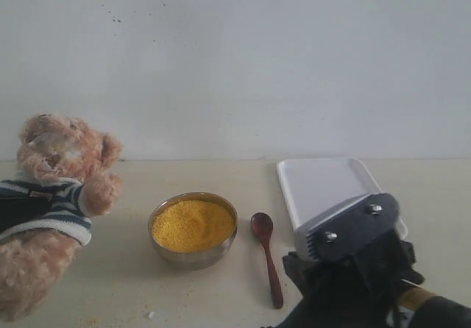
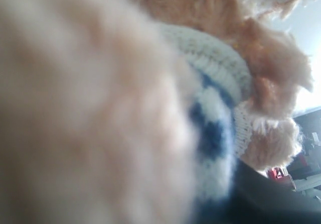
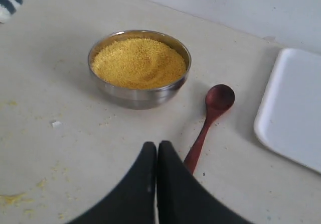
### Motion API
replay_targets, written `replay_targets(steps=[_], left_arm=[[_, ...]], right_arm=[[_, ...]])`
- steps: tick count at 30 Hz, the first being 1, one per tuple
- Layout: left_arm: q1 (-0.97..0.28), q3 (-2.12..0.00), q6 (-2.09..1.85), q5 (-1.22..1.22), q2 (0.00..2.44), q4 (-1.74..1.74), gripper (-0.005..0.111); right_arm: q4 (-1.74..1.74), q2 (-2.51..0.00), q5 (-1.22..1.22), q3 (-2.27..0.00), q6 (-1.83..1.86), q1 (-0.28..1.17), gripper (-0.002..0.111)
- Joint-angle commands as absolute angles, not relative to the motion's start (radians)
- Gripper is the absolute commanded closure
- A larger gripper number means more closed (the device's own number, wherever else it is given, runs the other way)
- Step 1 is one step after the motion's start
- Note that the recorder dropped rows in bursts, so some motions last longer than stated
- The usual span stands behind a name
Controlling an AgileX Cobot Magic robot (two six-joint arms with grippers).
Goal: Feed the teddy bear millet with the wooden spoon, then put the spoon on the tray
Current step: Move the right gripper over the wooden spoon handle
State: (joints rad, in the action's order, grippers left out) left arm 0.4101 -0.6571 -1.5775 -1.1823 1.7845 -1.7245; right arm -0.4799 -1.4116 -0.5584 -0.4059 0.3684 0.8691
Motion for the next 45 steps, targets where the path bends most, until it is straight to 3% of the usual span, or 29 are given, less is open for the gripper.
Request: replay_targets(steps=[1, 4, 6, 8, 22, 29, 45], left_arm=[[0.406, -0.652, -1.591, -1.221, 1.772, -1.741, 0.103], [0.406, -0.652, -1.586, -1.221, 1.772, -1.727, 0.103], [0.406, -0.652, -1.586, -1.221, 1.772, -1.737, 0.103], [0.406, -0.652, -1.586, -1.221, 1.772, -1.737, 0.103], [0.406, -0.652, -1.586, -1.221, 1.772, -1.744, 0.103], [0.406, -0.652, -1.586, -1.221, 1.772, -1.744, 0.103], [0.406, -0.652, -1.586, -1.221, 1.772, -1.744, 0.103]], right_arm=[[-0.491, -1.592, -0.560, -0.527, 0.472, 0.852, 0.100], [-0.502, -1.654, -0.544, -0.612, 0.365, 0.857, 0.075], [-0.583, -1.707, -0.525, -0.657, 0.362, 0.857, 0.048], [-0.658, -1.753, -0.550, -0.681, 0.371, 0.857, 0.038], [-0.751, -1.913, -0.546, -0.732, 0.426, 0.826, 0.038], [-0.754, -1.945, -0.475, -0.779, 0.417, 0.826, 0.063], [-0.794, -1.947, -0.385, -0.781, 0.398, 0.743, 0.064]])
